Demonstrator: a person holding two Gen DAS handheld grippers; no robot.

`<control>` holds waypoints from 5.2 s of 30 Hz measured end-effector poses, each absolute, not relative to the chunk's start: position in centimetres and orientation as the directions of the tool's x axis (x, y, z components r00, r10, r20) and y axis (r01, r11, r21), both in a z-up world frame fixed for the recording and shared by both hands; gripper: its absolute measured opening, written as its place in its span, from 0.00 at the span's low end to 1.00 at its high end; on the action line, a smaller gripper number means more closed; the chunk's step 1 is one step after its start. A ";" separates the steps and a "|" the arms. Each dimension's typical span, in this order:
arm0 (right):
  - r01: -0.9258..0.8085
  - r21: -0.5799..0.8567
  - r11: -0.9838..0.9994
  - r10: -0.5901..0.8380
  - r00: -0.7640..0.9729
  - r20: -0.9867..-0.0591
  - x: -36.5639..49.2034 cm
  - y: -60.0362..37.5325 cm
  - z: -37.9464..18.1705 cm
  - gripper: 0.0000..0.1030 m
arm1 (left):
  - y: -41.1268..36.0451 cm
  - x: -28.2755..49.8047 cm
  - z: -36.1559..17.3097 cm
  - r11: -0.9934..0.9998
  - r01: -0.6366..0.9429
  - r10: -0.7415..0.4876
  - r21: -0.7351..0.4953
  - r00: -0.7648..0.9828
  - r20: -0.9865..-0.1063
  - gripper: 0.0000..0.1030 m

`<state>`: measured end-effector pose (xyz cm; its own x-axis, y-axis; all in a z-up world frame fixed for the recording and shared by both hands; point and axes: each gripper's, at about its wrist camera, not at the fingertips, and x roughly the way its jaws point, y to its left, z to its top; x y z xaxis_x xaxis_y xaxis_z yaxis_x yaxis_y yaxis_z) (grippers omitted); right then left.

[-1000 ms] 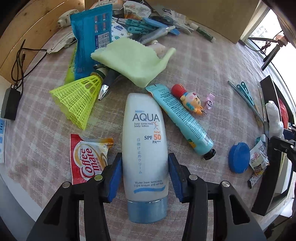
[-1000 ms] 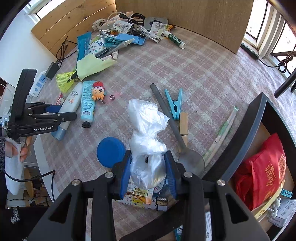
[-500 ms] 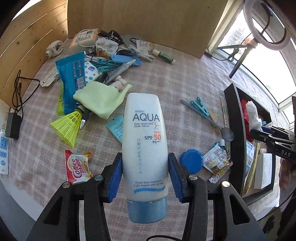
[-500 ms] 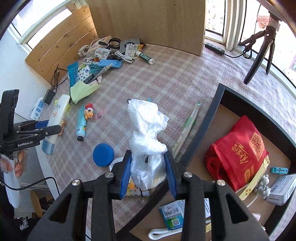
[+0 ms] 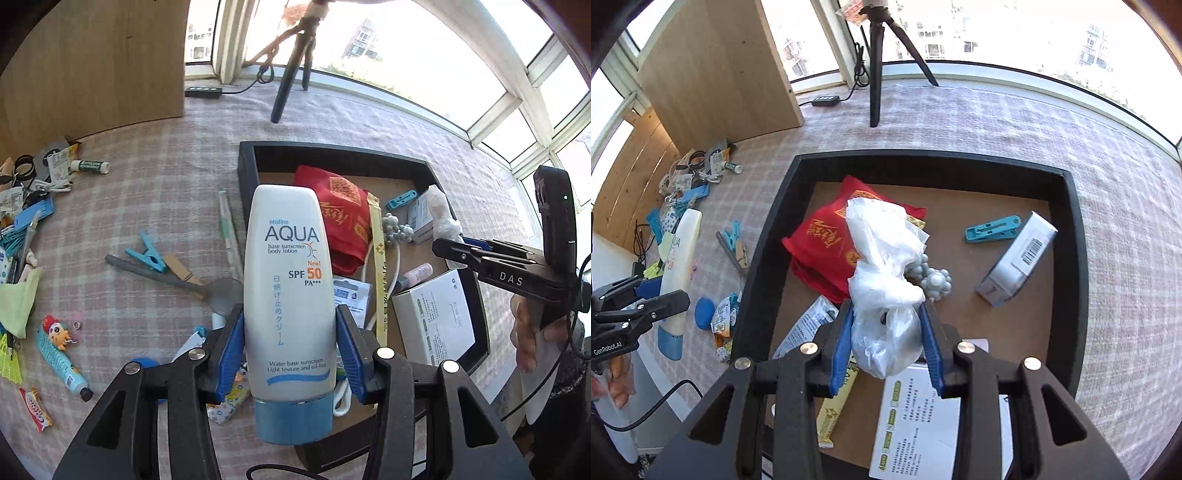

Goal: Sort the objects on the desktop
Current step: 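Carry the AQUA tube into the tray with the left tool while the right tool drops the bag there, then grasp the light blue tube with the left tool while the right tool grasps the blue clothespin, then place the blue tube in the tray with the left tool while the right tool drops the clothespin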

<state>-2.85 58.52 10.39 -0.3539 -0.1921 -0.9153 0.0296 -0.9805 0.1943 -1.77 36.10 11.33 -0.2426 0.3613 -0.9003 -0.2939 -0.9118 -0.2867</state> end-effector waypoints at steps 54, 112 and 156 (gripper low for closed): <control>0.372 0.190 -0.909 -0.298 -0.258 -0.919 -6.4 41.8 11.3 0.36 | 13.5 1.1 6.0 -0.947 0.256 0.123 -0.194 -0.266 -0.956 0.44; 0.460 0.199 -0.865 -0.277 -0.108 -0.955 -11.8 29.6 5.8 0.20 | 10.3 2.6 4.1 -0.940 0.316 0.042 -0.126 -0.260 -0.965 0.25; -0.067 0.248 -0.966 -0.214 -0.323 -0.922 -1.9 61.4 11.4 0.20 | 38.5 1.0 12.4 -0.904 -0.318 0.376 -0.288 -0.266 -0.888 0.25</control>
<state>-1.87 61.38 11.36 -0.3233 -0.2145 -0.9217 -0.0668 -0.9664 0.2483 0.99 38.53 12.36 -0.2659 0.3762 -0.8876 -0.3175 -0.9035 -0.2878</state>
